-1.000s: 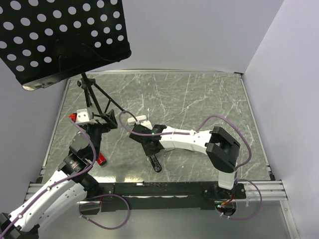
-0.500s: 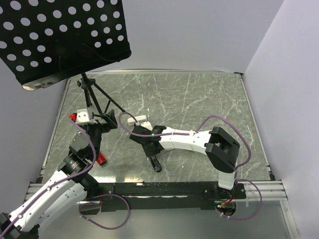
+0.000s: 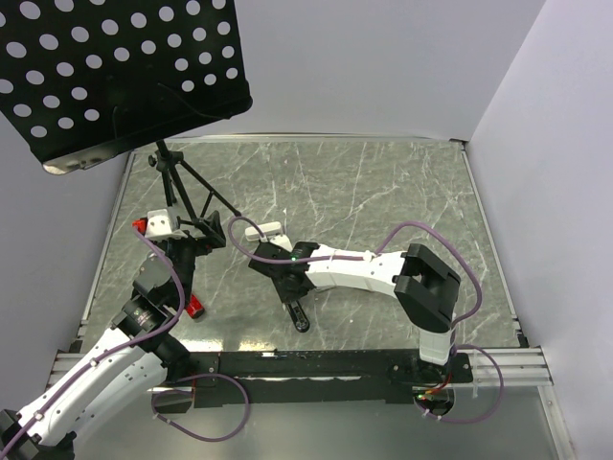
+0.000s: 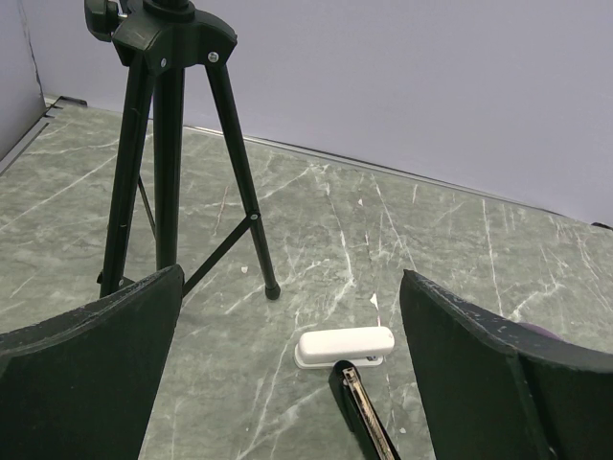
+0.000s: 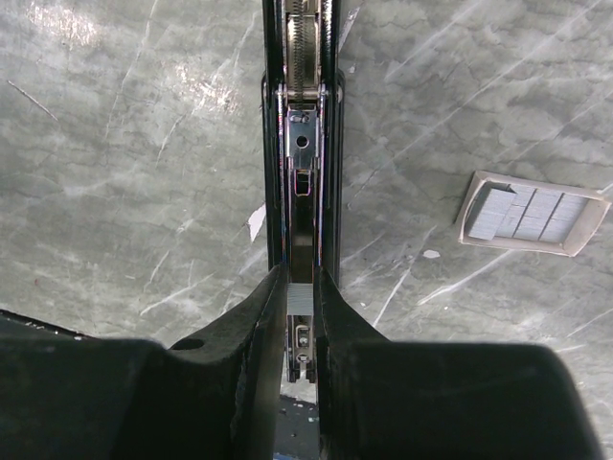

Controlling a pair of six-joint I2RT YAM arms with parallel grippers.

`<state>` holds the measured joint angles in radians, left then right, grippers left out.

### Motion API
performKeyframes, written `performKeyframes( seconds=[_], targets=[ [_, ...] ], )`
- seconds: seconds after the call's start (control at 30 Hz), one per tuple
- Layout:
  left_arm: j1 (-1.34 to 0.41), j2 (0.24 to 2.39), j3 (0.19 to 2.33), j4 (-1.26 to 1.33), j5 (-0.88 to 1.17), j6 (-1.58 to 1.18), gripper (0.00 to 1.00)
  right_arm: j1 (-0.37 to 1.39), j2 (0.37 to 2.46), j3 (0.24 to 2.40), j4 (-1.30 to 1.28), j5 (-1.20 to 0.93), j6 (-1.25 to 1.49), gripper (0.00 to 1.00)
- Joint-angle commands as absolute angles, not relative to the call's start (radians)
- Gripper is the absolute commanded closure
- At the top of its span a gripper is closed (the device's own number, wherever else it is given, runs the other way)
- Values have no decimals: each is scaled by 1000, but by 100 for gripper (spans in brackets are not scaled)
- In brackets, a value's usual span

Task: Load the staples into the stapler

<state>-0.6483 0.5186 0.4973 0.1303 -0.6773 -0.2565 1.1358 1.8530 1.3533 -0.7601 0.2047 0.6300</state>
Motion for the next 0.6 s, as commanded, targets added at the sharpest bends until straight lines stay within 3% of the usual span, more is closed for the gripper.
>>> performKeyframes(
  seconds=[0.0, 0.33, 0.57],
  targets=[
    [-644, 511, 502, 155, -669, -261, 0, 1146, 1875, 1344, -746, 195, 627, 86],
    [-644, 511, 502, 155, -664, -262, 1, 1144, 1871, 1335, -761, 213, 658, 84],
    [-644, 509, 502, 155, -667, -261, 1, 1143, 1853, 1344, -762, 221, 658, 74]
  ],
)
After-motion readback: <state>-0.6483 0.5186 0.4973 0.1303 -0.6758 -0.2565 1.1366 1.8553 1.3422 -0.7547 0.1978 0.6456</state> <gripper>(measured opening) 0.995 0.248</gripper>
